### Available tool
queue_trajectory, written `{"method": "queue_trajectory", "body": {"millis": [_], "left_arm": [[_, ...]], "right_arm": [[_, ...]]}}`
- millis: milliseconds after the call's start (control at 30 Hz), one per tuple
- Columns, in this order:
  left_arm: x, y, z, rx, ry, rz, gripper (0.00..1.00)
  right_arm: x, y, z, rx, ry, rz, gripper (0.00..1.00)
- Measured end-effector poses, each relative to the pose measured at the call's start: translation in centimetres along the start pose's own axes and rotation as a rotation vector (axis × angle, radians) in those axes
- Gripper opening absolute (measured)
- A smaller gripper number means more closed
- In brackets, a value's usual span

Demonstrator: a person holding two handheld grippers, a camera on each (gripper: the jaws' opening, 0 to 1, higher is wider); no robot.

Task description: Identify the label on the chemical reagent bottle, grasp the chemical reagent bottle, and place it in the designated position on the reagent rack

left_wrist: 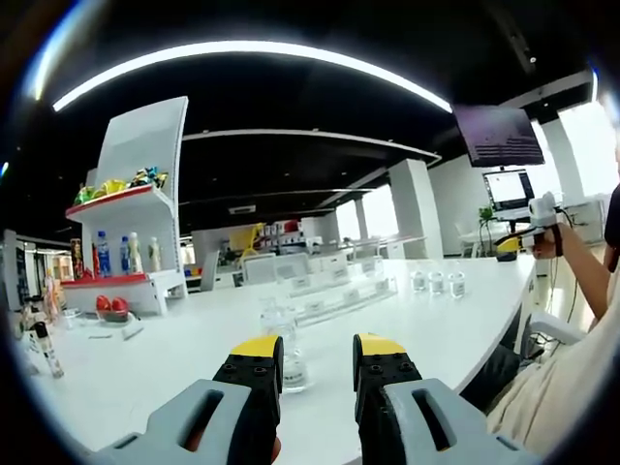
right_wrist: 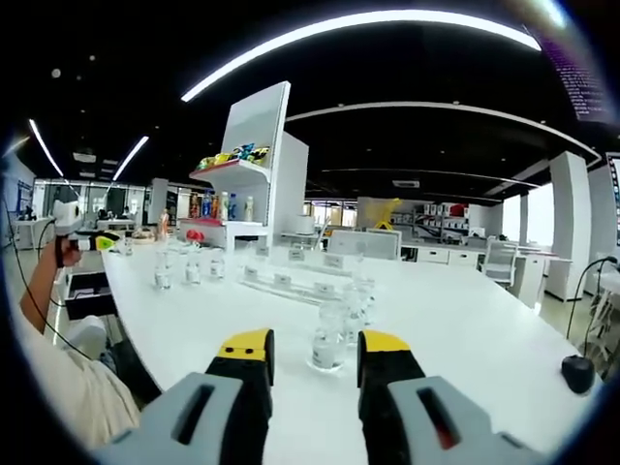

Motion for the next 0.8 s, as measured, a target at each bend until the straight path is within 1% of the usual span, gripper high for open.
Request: {"method": "queue_trajectory", "body": {"millis": [233, 333, 433, 533, 667, 800], "left_arm": [[0.2, -0.3, 0.6, 0.020, -0.003, -0.004, 0.30], [0.3, -0.5, 0.9, 0.027, 0.003, 0.002, 0.30], [0.3, -0.5, 1.0, 0.028, -0.001, -0.001, 0.30], [0.3, -0.6, 1.1, 0.030, 0.000, 0.001, 0.30], [0.4, -0.6, 1.2, 0.030, 0.003, 0.002, 0.30], [0.4, -0.6, 1.1, 0.019, 0.005, -0.002, 0.30]], "right_arm": [[-0.4, -0.3, 1.0, 0.015, -0.009, 0.008, 0.34], [-0.7, -0.2, 1.4, 0.011, -0.004, 0.031, 0.34], [-0.8, 0.1, 1.8, 0.003, -0.003, 0.037, 0.34], [-1.1, 0.1, 2.5, 0.010, 0.000, 0.032, 0.34], [-1.1, -0.3, 3.3, 0.016, 0.003, 0.038, 0.34], [-1.2, -0.3, 3.8, 0.004, -0.003, 0.040, 0.34]]}}
Point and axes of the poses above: the point that each gripper's makers call its tool centre point, and the gripper's own axes: z roughly forward along the fingers, x roughly to its left, y roughly out of its top, the point moved 8 cm from there along -z, roughly backward along the fingers, and after that the axes turned 14 degrees about -z, right-handed, at the moved point
